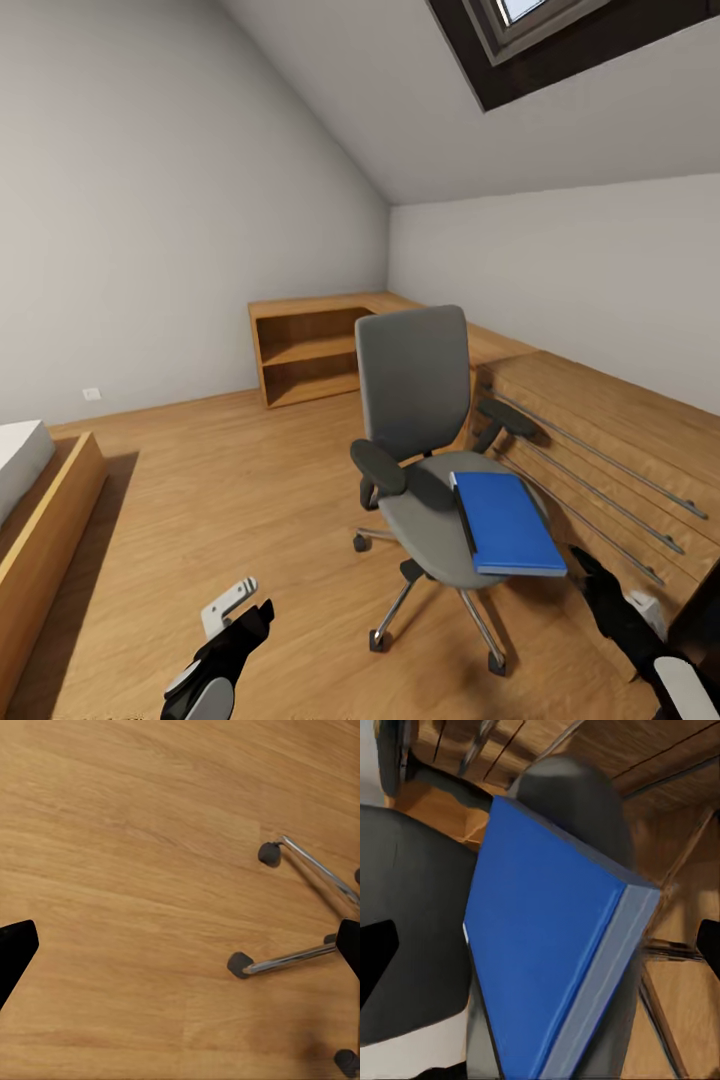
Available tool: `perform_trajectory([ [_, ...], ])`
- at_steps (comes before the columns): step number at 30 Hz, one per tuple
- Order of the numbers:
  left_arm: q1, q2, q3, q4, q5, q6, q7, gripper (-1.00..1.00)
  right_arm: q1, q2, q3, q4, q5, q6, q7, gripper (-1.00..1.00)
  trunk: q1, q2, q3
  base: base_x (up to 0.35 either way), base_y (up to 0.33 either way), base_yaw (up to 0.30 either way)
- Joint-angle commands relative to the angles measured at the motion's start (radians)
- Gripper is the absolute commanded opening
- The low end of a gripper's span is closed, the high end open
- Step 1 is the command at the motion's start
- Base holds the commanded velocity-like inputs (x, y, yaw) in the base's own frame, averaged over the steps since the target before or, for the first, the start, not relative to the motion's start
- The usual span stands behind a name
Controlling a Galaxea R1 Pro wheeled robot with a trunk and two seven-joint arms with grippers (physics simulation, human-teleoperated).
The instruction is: In the bedroom, organize the workspace by keeping the computer under the desk, ensuring the monitor is on the desk, placing the keyboard on the desk next to the monitor, placing the mouse on the desk next to the keyboard, moving the folder from the swivel chair onto the desk next to the mouse, stacking the notebook on top of the folder with the pen on top of the notebook, and positioning the swivel chair next to the desk.
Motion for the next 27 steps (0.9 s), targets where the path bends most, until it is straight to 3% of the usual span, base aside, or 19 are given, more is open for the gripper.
perform_trajectory([
  [1,-0.001,0.001,-0.003,-0.001,0.003,0.003,0.007,1.0,-0.001,-0.009,-0.003,0.019,-0.025,0.026,0.022,1.0,0.004,-0.008,-0.004,0.0,0.0,0.0],
  [8,-0.001,0.001,-0.005,0.001,0.003,0.003,0.007,1.0,-0.001,-0.03,-0.003,0.054,-0.058,0.063,0.063,1.0,0.031,-0.057,-0.026,0.0,0.0,0.0],
  [19,-0.001,-0.001,-0.006,0.003,0.003,0.003,0.007,1.0,-0.001,-0.027,0.004,0.039,-0.055,0.059,0.069,1.0,0.073,-0.134,-0.061,0.0,0.0,0.0],
  [27,-0.001,-0.001,-0.015,0.003,0.002,0.003,0.007,1.0,-0.001,-0.029,0.016,0.036,-0.051,0.065,0.163,1.0,0.103,-0.19,-0.086,0.0,0.0,0.0],
])
